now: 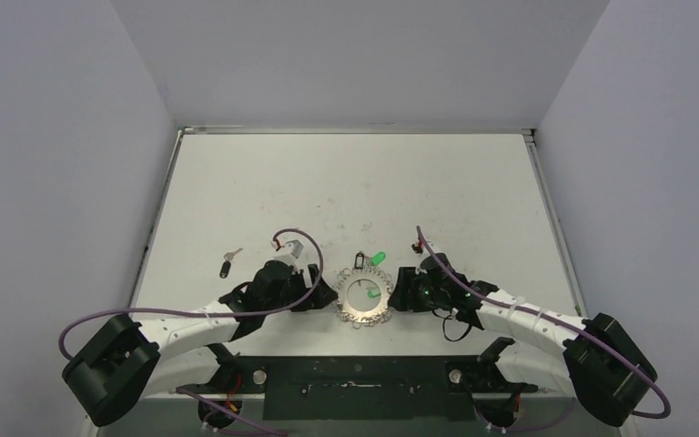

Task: Put the keys on the keyring
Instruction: Adjust the keyring at the center of the board.

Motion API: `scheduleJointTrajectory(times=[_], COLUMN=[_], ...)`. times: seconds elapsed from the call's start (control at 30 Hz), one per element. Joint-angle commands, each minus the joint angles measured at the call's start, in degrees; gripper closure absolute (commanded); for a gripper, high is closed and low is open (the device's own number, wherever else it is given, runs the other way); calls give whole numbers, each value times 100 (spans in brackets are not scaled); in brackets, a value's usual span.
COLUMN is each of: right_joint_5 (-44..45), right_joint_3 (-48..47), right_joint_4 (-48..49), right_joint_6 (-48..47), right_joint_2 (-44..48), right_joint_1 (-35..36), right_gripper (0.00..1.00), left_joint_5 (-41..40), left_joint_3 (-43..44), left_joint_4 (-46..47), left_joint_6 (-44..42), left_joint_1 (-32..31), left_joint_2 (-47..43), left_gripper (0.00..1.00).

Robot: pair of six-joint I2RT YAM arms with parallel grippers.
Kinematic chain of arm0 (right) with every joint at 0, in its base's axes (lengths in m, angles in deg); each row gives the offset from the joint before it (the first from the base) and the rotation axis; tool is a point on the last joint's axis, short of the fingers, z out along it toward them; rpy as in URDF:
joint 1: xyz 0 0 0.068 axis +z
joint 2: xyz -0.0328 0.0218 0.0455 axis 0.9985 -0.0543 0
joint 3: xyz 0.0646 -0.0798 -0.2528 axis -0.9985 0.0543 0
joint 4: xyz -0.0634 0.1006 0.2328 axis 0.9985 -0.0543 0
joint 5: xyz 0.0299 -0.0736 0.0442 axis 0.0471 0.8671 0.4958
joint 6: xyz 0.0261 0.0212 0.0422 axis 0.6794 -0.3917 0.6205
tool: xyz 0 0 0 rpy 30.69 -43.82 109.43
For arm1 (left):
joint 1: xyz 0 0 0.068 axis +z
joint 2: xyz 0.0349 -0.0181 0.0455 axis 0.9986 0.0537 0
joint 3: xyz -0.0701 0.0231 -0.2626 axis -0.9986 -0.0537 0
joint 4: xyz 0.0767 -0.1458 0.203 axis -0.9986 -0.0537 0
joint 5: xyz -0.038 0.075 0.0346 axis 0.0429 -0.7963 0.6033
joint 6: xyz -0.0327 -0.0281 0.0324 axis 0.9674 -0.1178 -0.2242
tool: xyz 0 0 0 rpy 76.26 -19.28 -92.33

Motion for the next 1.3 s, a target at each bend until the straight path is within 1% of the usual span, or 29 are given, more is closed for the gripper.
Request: scheduleJointTrajectory(times=[0.0,0.17,0.3,0.4,0.5,0.7,0.8,0.9,1.03,1.17,1.27], right_joint_5=[-203,-390,-479,-317,-128,-105,83,427,1043,1509,1793], right_joint_3=[-10,298,434,356,190,-163,-415,-708,-1184,-1614,-1803], right_joint_4=[480,580,489,138,-274,-476,-673,-928,-1338,-1606,-1712], right_joint_6=[40,314,440,337,153,-242,-520,-747,-977,-1085,-1136], right_joint_2=[-22,235,517,776,942,803,669,579,368,54,-120], right_joint_1=[-43,-2,39,46,46,143,292,542,1111,1488,1760], right_gripper=[57,76,78,74,70,62,58,55,48,46,46], left_joint_5=[569,808,677,353,83,-23,-69,-81,-147,-187,-326], left_joint_3=[68,697,1219,1456,1409,685,278,-41,-227,-116,46], left_joint_4=[355,280,-138,-588,-904,-1046,-1140,-1428,-1868,-2488,-2757], left_joint_6=[230,-109,-428,-572,-576,-150,112,265,310,236,111], left_joint_1=[20,21,37,43,46,34,56,59,76,106,111], left_joint_2=[571,1502,1915,1881,1552,403,-303,-849,-1406,-1760,-1829], left_gripper=[28,39,42,40,38,38,38,38,36,32,26])
